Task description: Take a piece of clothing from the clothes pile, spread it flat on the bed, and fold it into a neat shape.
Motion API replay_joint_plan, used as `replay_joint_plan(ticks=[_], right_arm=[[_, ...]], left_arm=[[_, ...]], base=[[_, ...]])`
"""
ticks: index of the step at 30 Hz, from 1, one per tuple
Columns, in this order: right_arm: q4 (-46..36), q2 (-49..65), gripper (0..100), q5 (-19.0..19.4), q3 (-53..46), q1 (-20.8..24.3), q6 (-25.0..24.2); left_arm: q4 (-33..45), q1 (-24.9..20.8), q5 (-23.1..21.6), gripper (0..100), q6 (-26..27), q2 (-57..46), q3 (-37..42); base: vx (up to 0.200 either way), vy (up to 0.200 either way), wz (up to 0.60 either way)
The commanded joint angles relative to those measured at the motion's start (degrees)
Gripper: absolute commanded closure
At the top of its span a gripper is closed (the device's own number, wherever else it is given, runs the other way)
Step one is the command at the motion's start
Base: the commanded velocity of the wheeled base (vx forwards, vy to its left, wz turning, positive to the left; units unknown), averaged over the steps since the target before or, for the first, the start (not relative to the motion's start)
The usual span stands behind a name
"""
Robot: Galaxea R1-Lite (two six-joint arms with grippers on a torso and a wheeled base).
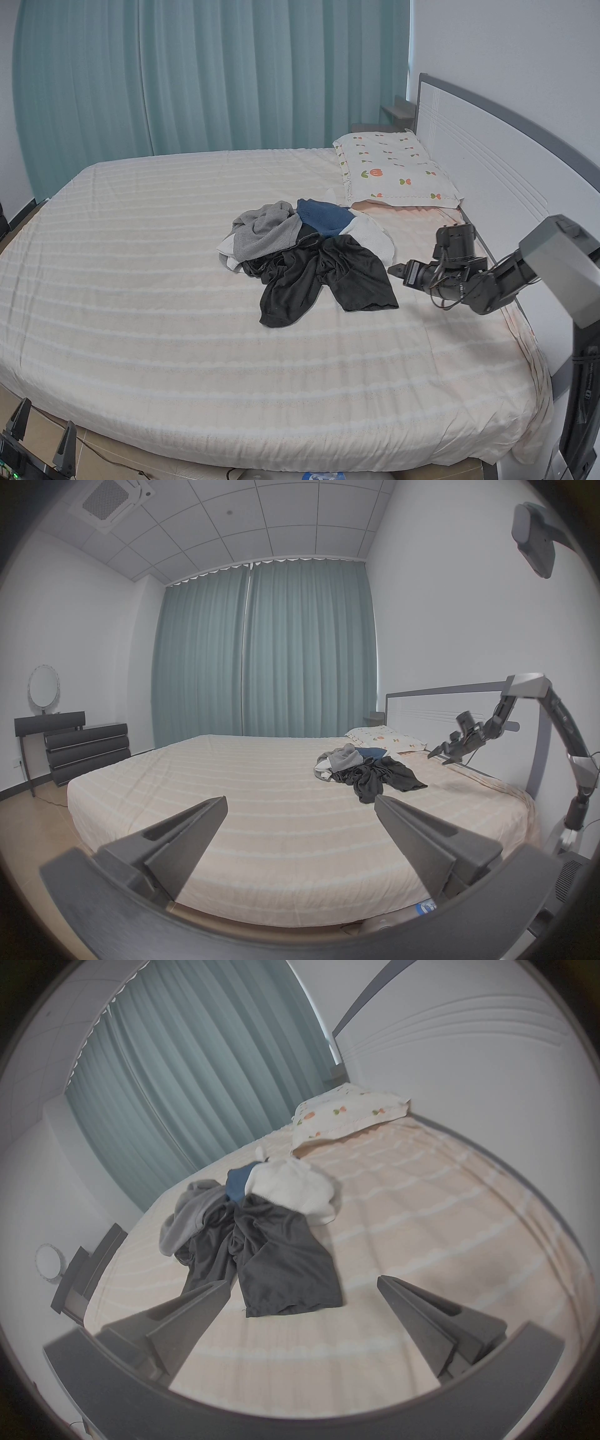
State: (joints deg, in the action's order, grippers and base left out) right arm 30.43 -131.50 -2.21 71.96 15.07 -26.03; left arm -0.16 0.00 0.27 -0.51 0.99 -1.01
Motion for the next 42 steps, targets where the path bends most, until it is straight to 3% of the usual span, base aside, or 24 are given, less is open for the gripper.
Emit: replay_joint_plan(ticks=[1,7,25,32,33,42], right_arm=[[0.2,-12.0,0,-0.9,8.5,3.3,-0.9],[-3.6,-18.1,0,-4.1,18.4,3.0,-0.9],[-7.5,-29.4,0,-10.2,34.6,3.7,-0.9],[-7.4,-30.9,0,-10.4,36.6,4.3,-0.9],[-7.3,-31.3,100,-10.4,37.0,4.4,-1.0],[-6.7,-29.9,100,-10.6,36.1,4.6,-3.7]], left_arm=[[0.0,0.0,0.1,0,-0.2,-0.9,1.0],[0.0,0.0,0.1,0,-0.2,-0.9,1.0],[0.0,0.0,0.1,0,-0.2,-0.9,1.0],[0.0,0.0,0.0,0,-0.2,-0.9,1.0],[0.0,0.0,0.1,0,-0.2,-0.9,1.0],[0.0,0.0,0.1,0,-0.1,-0.9,1.0]], base=[[0.0,0.0,0.0],[0.0,0.0,0.0],[0.0,0.0,0.0],[0.0,0.0,0.0],[0.0,0.0,0.0],[0.0,0.0,0.0]])
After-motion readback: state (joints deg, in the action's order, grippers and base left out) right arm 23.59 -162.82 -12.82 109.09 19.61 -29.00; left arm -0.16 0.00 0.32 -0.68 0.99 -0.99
